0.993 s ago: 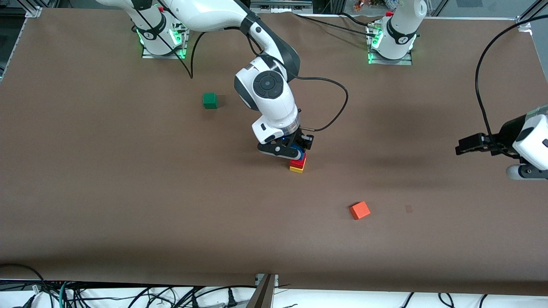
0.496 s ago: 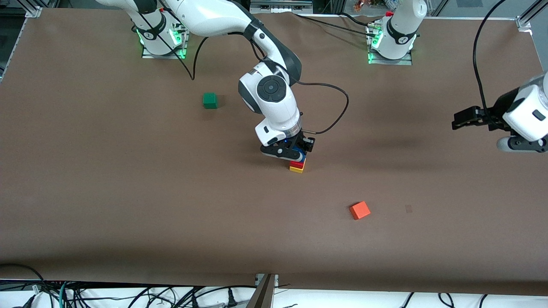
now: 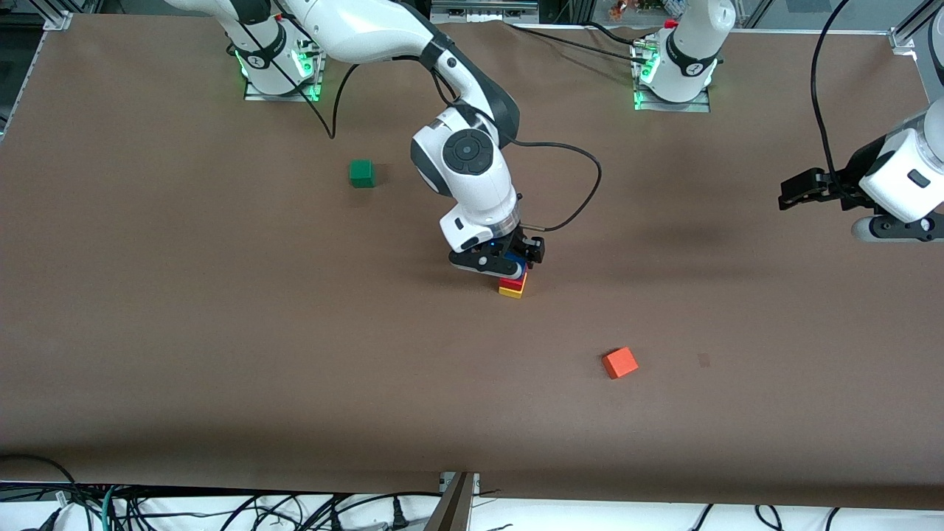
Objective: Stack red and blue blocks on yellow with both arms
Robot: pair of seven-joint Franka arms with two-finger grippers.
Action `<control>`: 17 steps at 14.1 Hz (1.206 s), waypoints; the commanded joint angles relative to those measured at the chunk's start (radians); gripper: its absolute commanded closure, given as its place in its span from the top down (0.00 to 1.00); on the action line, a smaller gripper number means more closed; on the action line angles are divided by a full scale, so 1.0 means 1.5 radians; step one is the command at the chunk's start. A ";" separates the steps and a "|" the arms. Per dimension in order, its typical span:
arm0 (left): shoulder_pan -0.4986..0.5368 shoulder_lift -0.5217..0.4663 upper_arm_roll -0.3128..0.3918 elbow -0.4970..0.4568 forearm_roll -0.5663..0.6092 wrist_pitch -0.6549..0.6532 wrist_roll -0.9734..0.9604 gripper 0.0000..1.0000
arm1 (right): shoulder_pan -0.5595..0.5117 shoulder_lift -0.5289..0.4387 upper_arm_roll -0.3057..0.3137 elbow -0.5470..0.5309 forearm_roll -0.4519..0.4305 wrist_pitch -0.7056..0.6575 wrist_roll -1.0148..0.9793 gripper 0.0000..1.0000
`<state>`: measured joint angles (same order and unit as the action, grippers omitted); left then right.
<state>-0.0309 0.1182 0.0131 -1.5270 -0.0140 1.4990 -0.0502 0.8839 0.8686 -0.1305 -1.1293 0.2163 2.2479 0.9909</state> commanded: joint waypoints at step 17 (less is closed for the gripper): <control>0.003 0.012 0.006 0.019 -0.009 0.018 0.010 1.00 | -0.229 -0.477 -0.082 -0.248 -0.016 -0.453 -0.355 1.00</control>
<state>-0.0256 0.1262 0.0160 -1.5415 -0.0141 1.5312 -0.0500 0.5237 0.3447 -0.2300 -1.2614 0.2128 1.5423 0.5100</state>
